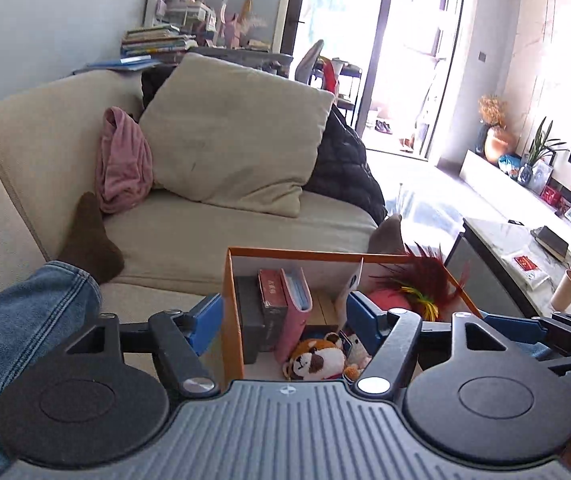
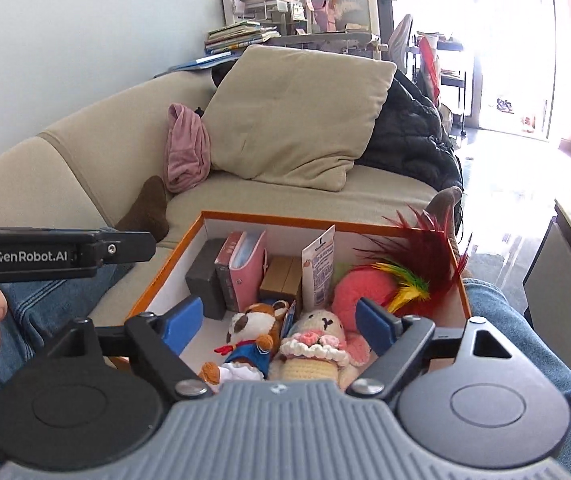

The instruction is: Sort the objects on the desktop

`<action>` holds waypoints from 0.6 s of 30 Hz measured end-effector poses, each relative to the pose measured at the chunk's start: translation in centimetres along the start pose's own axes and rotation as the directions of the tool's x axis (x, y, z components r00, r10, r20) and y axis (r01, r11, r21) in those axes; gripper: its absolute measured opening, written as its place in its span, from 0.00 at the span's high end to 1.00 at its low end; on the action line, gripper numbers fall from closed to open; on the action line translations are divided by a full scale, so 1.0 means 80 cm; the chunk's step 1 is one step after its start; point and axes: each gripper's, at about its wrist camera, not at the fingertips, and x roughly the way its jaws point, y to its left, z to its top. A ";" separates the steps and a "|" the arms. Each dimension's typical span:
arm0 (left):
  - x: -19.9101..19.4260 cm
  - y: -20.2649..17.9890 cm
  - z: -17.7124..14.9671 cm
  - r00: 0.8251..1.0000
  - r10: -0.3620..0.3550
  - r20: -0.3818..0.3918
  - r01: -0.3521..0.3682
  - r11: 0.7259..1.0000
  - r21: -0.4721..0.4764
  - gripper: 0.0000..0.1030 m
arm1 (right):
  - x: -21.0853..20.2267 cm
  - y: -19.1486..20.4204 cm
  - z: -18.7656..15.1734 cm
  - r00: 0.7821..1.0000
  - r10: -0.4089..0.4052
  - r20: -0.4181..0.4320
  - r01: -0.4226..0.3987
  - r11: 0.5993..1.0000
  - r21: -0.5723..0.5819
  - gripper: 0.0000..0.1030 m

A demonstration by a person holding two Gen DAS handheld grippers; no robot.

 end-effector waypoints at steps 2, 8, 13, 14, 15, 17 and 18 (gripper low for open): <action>0.000 0.000 -0.009 1.000 0.010 0.023 -0.010 1.000 0.019 0.16 | 0.003 0.000 -0.007 1.000 -0.007 0.007 0.007 1.000 0.020 0.14; 0.020 0.001 -0.043 0.996 0.091 -0.011 -0.090 0.993 0.078 0.16 | 0.025 0.005 -0.036 0.999 -0.028 -0.040 0.028 1.000 0.004 0.14; 0.039 0.008 -0.063 0.992 0.090 -0.085 -0.084 0.994 0.066 0.16 | 0.037 0.005 -0.054 0.996 -0.044 -0.080 0.044 0.999 -0.009 0.14; 0.042 0.007 -0.066 0.991 0.094 -0.097 -0.088 0.994 0.069 0.16 | 0.038 0.005 -0.056 0.996 -0.047 -0.081 0.046 0.999 -0.013 0.14; 0.045 0.007 -0.069 0.990 0.099 -0.105 -0.091 0.993 0.074 0.16 | 0.038 0.004 -0.058 0.996 -0.048 -0.077 0.048 0.999 -0.013 0.14; 0.049 0.007 -0.074 0.988 0.109 -0.114 -0.100 0.991 0.084 0.16 | 0.040 0.003 -0.058 0.996 -0.045 -0.074 0.044 0.999 -0.007 0.14; 0.050 0.007 -0.075 0.986 0.114 -0.118 -0.104 0.991 0.086 0.16 | 0.041 0.002 -0.058 0.996 -0.042 -0.074 0.042 0.999 -0.004 0.13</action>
